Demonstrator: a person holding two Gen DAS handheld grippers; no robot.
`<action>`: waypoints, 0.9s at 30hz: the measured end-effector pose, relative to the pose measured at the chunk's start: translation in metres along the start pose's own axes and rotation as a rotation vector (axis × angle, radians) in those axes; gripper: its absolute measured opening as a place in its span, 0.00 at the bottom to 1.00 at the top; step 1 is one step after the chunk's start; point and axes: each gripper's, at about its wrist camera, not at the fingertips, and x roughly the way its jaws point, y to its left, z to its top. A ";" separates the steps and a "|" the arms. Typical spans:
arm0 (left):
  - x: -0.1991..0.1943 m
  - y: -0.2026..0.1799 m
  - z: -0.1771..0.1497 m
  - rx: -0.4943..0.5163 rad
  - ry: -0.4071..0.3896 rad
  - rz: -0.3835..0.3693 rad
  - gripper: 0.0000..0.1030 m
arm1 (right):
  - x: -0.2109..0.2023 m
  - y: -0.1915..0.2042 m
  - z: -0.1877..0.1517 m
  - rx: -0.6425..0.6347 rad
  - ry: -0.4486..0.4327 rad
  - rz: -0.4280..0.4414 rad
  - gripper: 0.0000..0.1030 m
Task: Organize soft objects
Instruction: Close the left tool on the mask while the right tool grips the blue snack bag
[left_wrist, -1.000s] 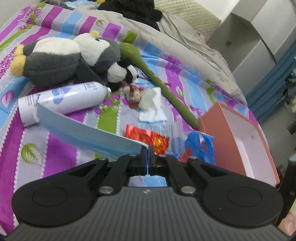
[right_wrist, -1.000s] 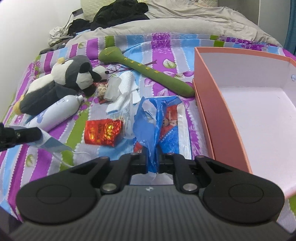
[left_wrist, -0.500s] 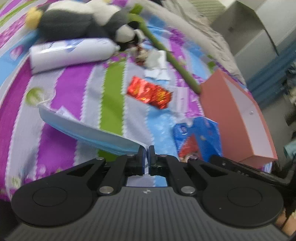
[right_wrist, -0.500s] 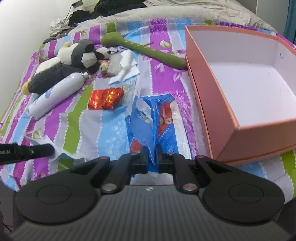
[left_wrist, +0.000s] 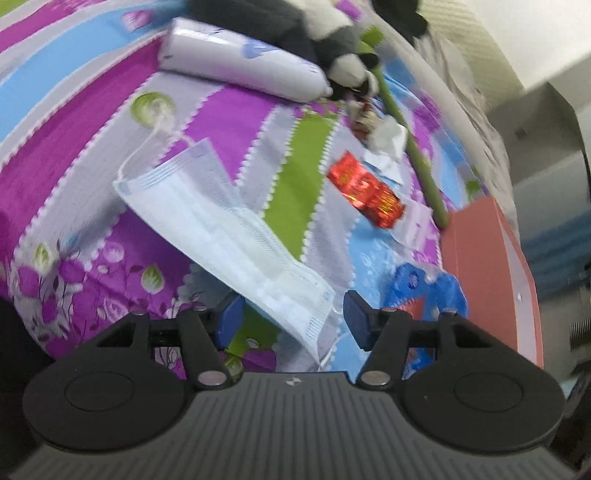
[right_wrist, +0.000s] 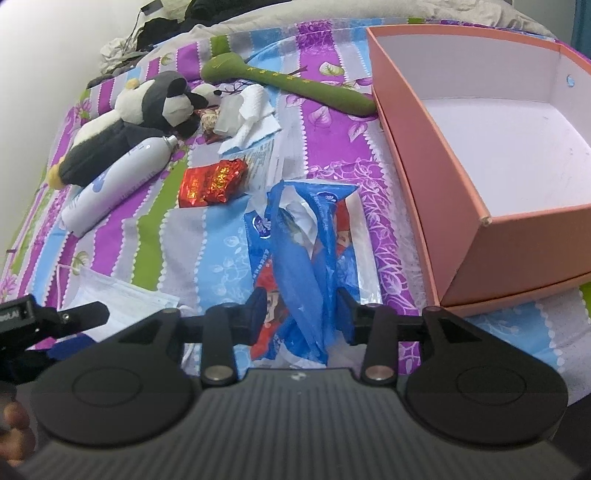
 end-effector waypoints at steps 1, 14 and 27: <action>0.001 0.003 0.000 -0.023 -0.005 0.009 0.63 | 0.001 0.000 0.000 -0.004 -0.001 0.001 0.42; 0.008 0.014 -0.006 -0.057 -0.029 0.079 0.48 | 0.018 0.006 0.006 -0.084 -0.020 -0.020 0.41; 0.007 -0.013 -0.006 0.178 -0.056 0.121 0.01 | 0.027 0.012 0.008 -0.142 -0.002 -0.037 0.08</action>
